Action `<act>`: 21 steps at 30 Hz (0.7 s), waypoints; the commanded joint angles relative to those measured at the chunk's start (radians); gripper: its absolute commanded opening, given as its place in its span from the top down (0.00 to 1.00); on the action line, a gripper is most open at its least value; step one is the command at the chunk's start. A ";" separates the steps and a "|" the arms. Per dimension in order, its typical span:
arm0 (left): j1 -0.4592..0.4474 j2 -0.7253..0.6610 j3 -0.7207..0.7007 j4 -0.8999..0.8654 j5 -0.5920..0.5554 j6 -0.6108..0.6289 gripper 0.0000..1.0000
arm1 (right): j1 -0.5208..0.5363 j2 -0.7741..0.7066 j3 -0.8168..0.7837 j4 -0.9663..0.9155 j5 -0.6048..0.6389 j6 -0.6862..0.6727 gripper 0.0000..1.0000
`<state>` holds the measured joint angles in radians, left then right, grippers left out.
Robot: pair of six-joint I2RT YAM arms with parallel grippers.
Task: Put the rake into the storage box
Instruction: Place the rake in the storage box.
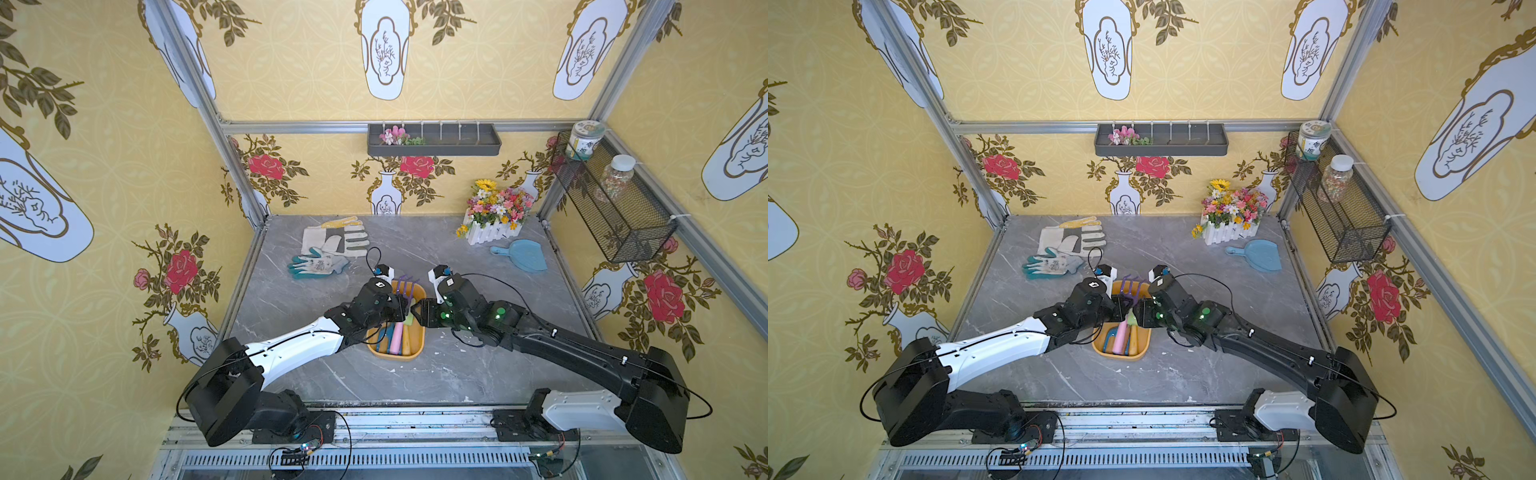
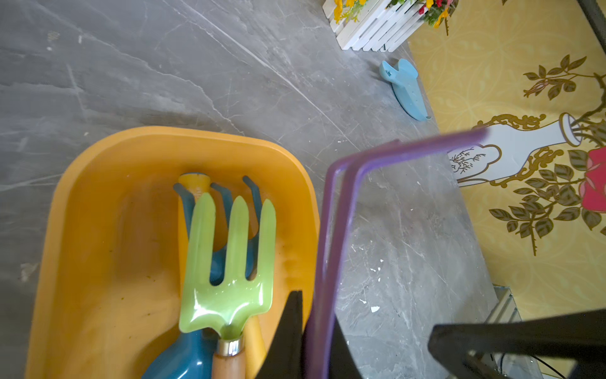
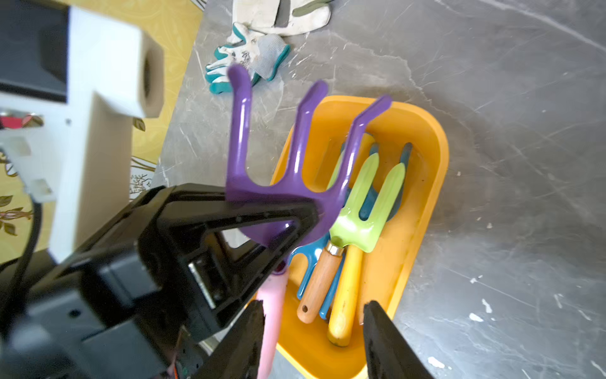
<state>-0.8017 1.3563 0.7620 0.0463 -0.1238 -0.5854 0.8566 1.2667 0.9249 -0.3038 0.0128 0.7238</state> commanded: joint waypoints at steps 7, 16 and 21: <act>0.001 0.028 0.073 -0.200 -0.210 0.002 1.00 | -0.022 -0.035 -0.035 -0.021 0.087 0.015 0.47; -0.002 0.125 0.176 -0.355 -0.319 -0.027 1.00 | -0.032 -0.063 -0.068 -0.024 0.084 0.033 0.47; -0.008 0.170 0.188 -0.378 -0.332 -0.049 1.00 | -0.034 -0.069 -0.085 -0.012 0.074 0.041 0.47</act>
<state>-0.8082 1.5063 0.9451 -0.2993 -0.4294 -0.6147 0.8242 1.2011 0.8436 -0.3206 0.0837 0.7547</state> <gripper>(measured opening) 0.116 0.529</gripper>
